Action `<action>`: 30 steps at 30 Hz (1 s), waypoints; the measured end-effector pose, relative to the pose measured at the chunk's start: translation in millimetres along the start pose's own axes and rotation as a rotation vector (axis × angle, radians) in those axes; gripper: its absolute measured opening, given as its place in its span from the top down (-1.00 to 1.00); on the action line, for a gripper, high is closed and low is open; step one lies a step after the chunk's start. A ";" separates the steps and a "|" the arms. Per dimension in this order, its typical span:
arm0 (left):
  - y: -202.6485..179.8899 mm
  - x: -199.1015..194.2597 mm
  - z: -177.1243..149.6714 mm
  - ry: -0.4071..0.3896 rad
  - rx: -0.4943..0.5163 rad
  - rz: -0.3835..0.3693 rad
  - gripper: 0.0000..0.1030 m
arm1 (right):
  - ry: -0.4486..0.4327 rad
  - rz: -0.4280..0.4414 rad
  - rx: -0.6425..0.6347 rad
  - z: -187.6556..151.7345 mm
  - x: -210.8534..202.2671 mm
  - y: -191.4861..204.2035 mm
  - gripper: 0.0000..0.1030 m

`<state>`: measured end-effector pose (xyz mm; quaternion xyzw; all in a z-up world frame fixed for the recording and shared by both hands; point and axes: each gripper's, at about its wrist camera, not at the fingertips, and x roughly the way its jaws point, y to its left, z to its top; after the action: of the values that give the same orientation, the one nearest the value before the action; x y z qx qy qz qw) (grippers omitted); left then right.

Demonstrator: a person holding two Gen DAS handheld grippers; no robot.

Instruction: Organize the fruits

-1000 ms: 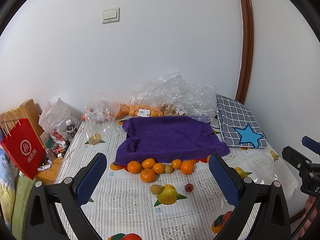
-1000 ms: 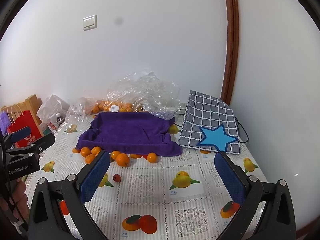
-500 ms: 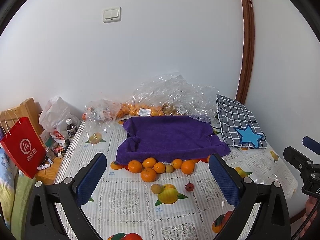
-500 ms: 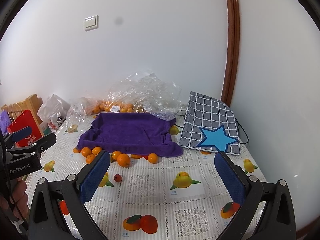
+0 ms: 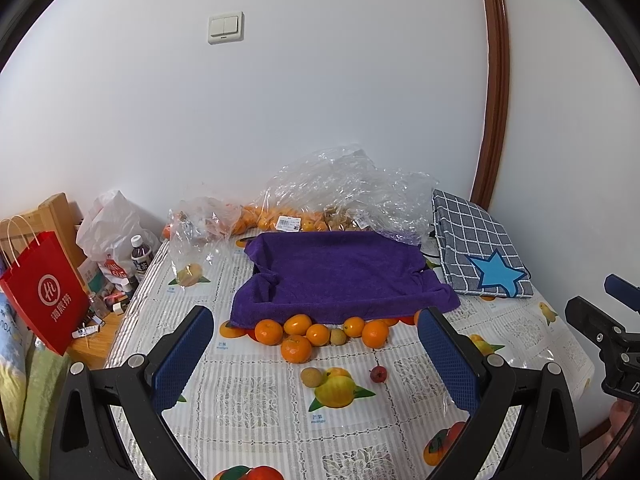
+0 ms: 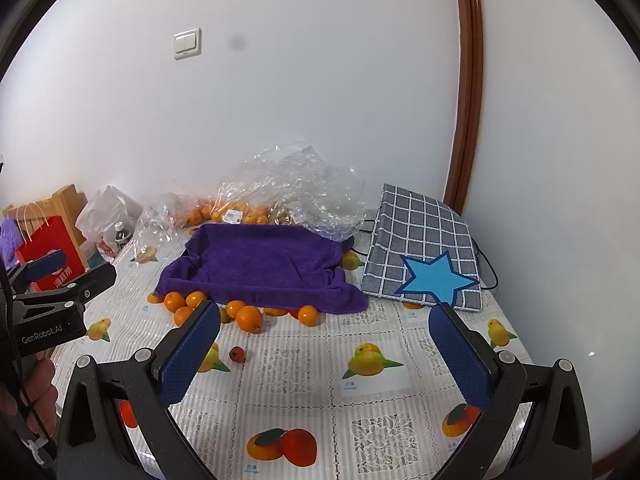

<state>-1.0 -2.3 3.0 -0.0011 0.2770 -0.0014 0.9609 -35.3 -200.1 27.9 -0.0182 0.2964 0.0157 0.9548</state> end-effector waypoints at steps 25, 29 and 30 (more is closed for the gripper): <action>32.5 81.1 -38.3 0.143 -0.070 0.025 -0.99 | 0.144 -0.007 -0.052 -30.2 76.5 18.6 -0.99; 44.2 108.7 -56.7 0.208 -0.096 0.032 -0.97 | 0.185 0.001 -0.056 -42.4 103.9 19.4 -0.99; 46.7 116.5 -62.2 0.228 -0.102 0.029 -0.96 | 0.197 0.004 -0.053 -45.0 110.8 19.0 -0.98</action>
<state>64.7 44.0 -111.8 -0.0460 0.3841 0.0265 0.9218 29.8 -181.1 -72.4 -0.0446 0.3885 0.0235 0.9201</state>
